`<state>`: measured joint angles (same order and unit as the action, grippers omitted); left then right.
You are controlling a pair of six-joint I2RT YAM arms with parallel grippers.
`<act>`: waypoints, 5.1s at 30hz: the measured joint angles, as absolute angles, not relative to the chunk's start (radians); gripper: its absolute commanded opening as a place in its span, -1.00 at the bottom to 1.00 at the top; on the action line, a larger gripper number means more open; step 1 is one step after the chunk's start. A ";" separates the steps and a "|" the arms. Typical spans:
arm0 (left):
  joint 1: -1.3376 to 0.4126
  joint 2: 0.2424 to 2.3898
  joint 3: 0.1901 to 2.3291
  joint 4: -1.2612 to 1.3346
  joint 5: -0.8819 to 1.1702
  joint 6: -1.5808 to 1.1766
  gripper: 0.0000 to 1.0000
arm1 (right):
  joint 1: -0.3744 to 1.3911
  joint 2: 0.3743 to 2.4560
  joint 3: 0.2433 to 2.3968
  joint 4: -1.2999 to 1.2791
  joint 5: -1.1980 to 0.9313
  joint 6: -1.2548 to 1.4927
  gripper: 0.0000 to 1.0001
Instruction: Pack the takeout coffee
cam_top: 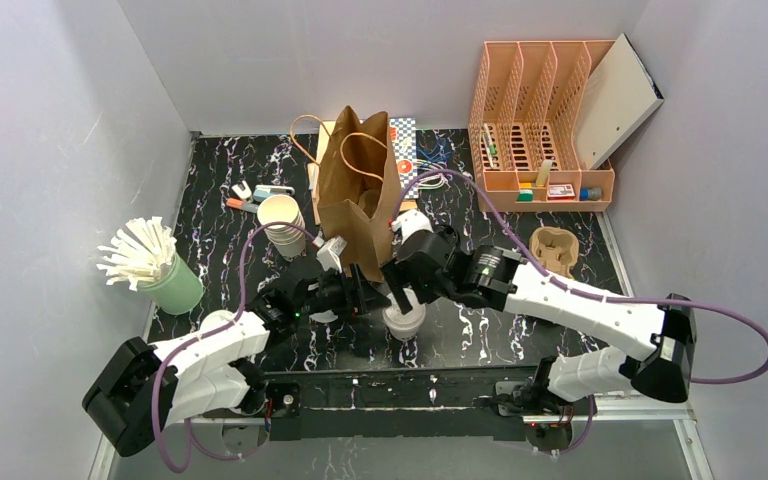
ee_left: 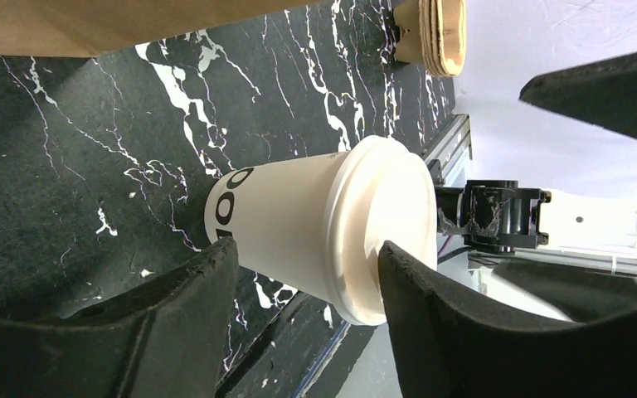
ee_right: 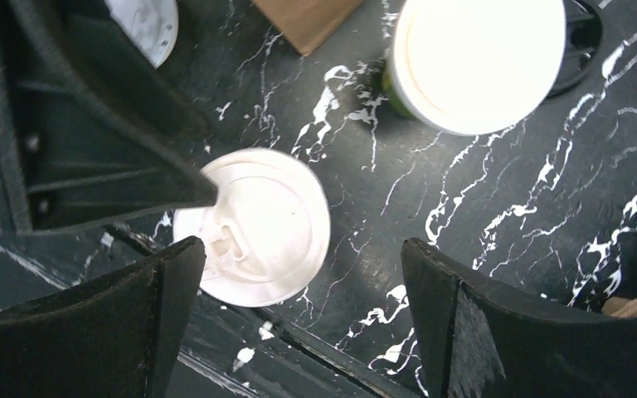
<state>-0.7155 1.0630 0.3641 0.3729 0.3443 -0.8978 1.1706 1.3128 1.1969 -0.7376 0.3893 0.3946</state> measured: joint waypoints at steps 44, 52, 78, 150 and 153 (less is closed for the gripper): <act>-0.755 0.754 0.322 0.147 0.245 -0.970 -0.39 | 0.914 0.871 0.126 0.270 -0.042 0.824 -0.65; -0.755 0.742 0.319 0.123 0.206 -0.970 -0.41 | 1.058 1.130 0.122 0.632 0.052 0.800 -0.62; -0.763 0.739 0.175 0.316 0.225 -1.147 -0.49 | 1.038 0.706 0.308 0.081 0.222 0.720 -0.21; -0.671 1.006 0.278 0.497 0.316 -1.071 -0.66 | 0.667 1.026 0.705 -0.310 -0.233 0.607 -0.49; -0.671 1.016 0.269 0.524 0.331 -1.087 -0.64 | 0.667 1.037 0.705 -0.303 -0.248 0.607 -0.51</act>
<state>-0.6712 1.0161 0.2691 0.5243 0.3305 -1.0866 0.6674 1.0374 0.7052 -0.3035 -0.2481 0.6071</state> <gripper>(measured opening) 0.173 0.255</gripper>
